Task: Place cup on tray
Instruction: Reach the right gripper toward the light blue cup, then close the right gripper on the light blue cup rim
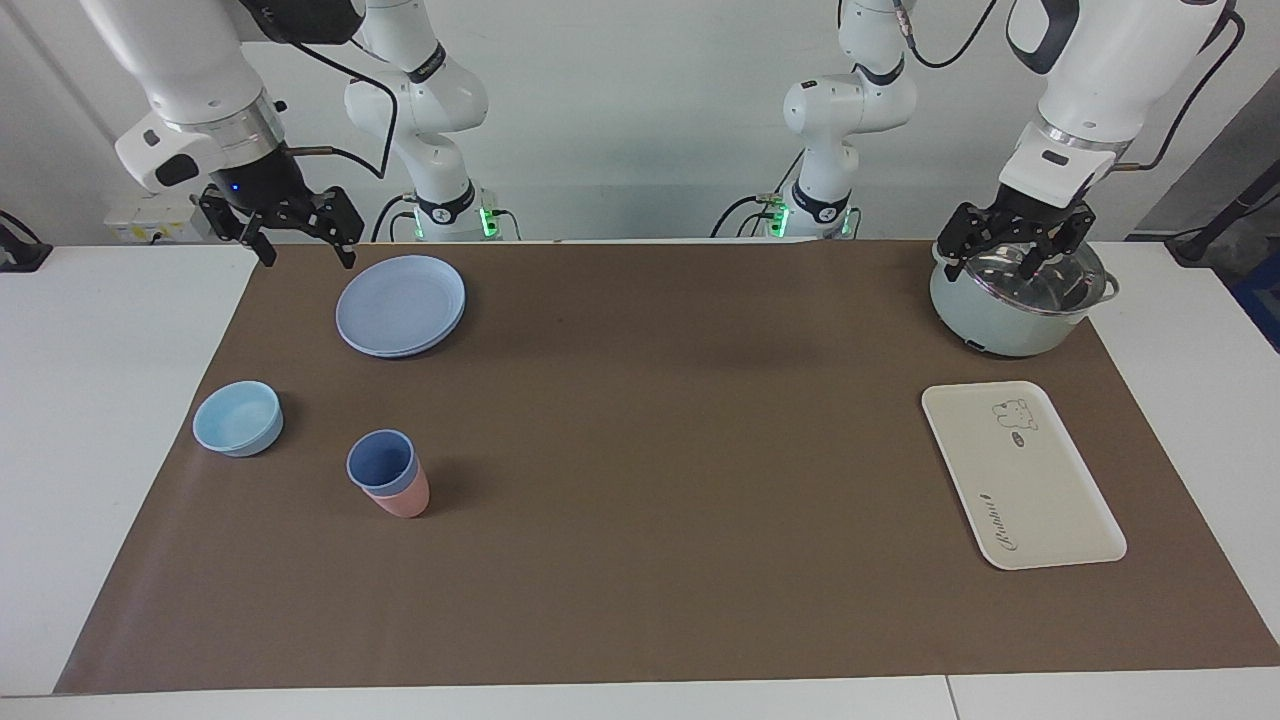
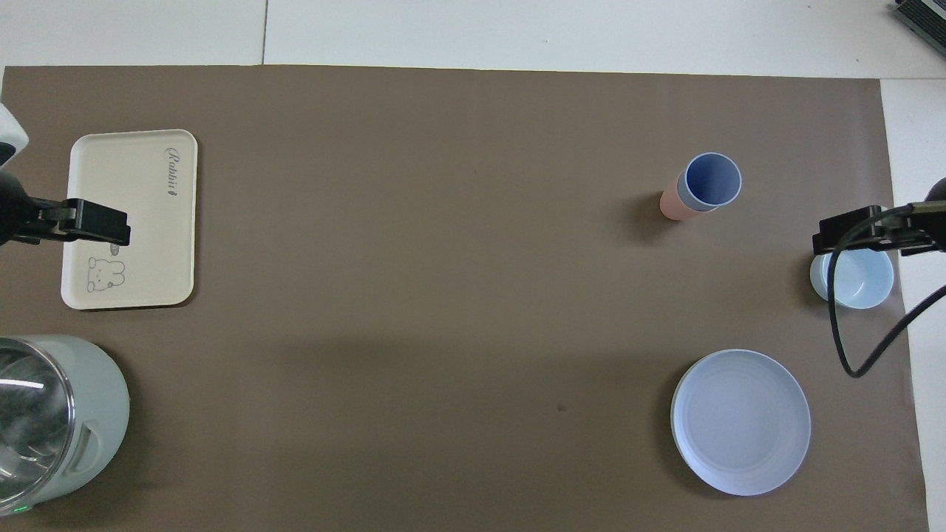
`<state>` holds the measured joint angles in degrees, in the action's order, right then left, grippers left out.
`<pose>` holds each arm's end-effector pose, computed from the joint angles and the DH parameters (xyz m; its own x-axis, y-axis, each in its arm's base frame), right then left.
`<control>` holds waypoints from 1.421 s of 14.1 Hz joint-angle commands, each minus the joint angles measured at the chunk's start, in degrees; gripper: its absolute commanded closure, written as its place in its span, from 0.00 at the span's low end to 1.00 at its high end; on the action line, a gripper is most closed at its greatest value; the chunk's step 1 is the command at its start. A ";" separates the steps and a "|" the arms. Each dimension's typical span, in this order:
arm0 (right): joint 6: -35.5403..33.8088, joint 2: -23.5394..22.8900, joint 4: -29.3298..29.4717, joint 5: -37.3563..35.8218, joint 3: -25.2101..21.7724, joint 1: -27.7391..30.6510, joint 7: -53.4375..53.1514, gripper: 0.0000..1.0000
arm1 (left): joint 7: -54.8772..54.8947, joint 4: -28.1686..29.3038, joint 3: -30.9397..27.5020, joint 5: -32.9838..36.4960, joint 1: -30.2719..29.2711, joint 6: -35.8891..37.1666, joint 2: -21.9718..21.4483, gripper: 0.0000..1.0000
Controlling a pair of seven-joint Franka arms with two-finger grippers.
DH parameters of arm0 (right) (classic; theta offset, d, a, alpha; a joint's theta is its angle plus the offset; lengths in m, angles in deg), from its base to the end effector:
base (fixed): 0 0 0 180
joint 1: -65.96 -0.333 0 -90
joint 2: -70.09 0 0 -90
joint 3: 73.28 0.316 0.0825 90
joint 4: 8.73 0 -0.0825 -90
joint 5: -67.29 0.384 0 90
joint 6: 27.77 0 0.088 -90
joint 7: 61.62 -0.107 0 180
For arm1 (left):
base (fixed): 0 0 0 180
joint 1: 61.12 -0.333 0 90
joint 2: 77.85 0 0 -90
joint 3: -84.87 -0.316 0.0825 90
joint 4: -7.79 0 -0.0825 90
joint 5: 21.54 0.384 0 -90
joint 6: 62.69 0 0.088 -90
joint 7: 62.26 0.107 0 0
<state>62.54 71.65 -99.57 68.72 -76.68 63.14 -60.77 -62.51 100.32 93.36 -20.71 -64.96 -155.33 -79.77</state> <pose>0.5467 -0.0033 0.6331 0.9998 0.0046 0.0183 0.0050 -0.9996 -0.0263 0.5468 -0.0444 0.6260 0.9964 -0.0774 0.0351 -0.0768 -0.9969 -0.0193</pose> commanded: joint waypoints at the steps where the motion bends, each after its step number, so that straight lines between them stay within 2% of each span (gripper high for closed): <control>1: 8.71 2.74 -6.70 6.46 -0.20 4.64 14.21 0.00 | 0.25 0.81 -0.24 -0.74 -0.03 0.44 -0.98 0.00; 3: 16.19 4.24 -12.06 9.98 -0.20 5.79 24.33 0.00 | 0.16 0.90 -0.15 -0.74 -0.03 0.44 -0.98 0.00; 5: 24.70 4.51 -17.50 16.64 -0.20 7.29 35.48 0.00 | 0.16 0.90 -0.24 -0.74 -0.03 0.18 -0.98 0.00; 6: 29.44 4.16 -20.49 20.07 -0.20 7.55 41.19 0.00 | 0.24 0.90 -0.15 -0.74 0.06 -0.17 -0.98 0.00; 8: 34.57 2.58 -23.93 28.76 -0.20 8.78 52.61 0.00 | 0.33 0.90 -0.06 -0.74 0.15 0.26 -0.98 0.00; 13: 34.68 -5.94 -26.84 51.88 -0.20 15.29 85.93 0.00 | 0.25 2.12 -0.15 -0.74 0.06 -0.17 -1.50 0.00; 16: 34.33 -10.60 -27.02 60.94 -0.20 15.47 98.33 0.00 | 0.77 2.75 -0.06 -0.74 0.15 0.01 -2.12 0.00; 20: 33.45 -13.94 -27.20 66.75 -0.20 16.08 109.77 0.00 | 0.24 2.66 -0.15 -0.74 -0.21 0.18 -2.12 0.00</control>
<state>96.97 58.80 -126.71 131.70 -77.18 78.29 42.80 -62.51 101.10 93.49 -20.71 -64.96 -155.25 -80.09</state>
